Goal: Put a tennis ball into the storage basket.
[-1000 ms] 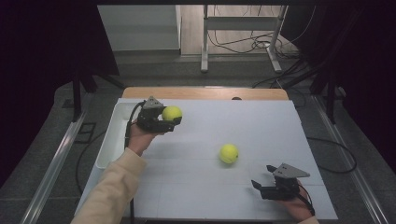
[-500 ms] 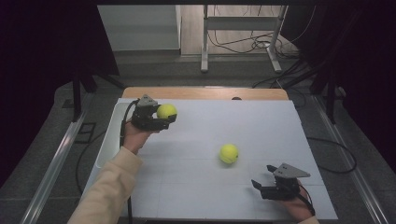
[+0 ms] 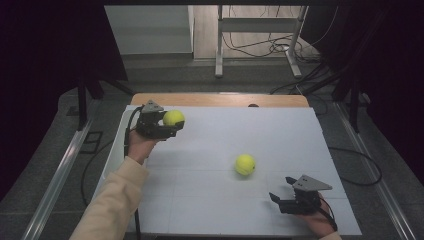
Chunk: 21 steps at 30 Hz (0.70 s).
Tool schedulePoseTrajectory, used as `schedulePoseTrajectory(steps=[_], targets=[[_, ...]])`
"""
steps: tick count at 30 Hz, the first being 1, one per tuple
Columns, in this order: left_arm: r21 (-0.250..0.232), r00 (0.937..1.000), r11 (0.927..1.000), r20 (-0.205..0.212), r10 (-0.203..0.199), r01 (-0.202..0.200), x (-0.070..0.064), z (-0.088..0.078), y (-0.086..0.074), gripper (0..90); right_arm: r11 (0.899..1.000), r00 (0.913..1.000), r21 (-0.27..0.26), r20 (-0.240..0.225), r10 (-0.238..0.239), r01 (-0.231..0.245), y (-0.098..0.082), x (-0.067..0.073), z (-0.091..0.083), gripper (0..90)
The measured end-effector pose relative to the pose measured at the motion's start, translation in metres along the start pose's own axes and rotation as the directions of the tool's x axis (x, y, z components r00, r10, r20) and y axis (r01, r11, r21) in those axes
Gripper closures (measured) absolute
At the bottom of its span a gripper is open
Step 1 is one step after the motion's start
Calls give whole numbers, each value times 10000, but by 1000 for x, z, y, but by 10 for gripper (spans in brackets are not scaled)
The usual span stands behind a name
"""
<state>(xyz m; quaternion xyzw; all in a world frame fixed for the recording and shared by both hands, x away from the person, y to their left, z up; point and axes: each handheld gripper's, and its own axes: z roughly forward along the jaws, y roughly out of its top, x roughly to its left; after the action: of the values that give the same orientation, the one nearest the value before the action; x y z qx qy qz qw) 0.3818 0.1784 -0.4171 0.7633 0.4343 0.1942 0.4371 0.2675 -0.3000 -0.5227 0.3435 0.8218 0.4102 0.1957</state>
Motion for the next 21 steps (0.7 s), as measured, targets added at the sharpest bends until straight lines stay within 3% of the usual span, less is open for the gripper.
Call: schedulePoseTrajectory(steps=[21], targets=[[51,9986,9995,-432,-320,322,19,-7,-3,266,10000,10000,30,-5,-4,4,0,0,0,157]])
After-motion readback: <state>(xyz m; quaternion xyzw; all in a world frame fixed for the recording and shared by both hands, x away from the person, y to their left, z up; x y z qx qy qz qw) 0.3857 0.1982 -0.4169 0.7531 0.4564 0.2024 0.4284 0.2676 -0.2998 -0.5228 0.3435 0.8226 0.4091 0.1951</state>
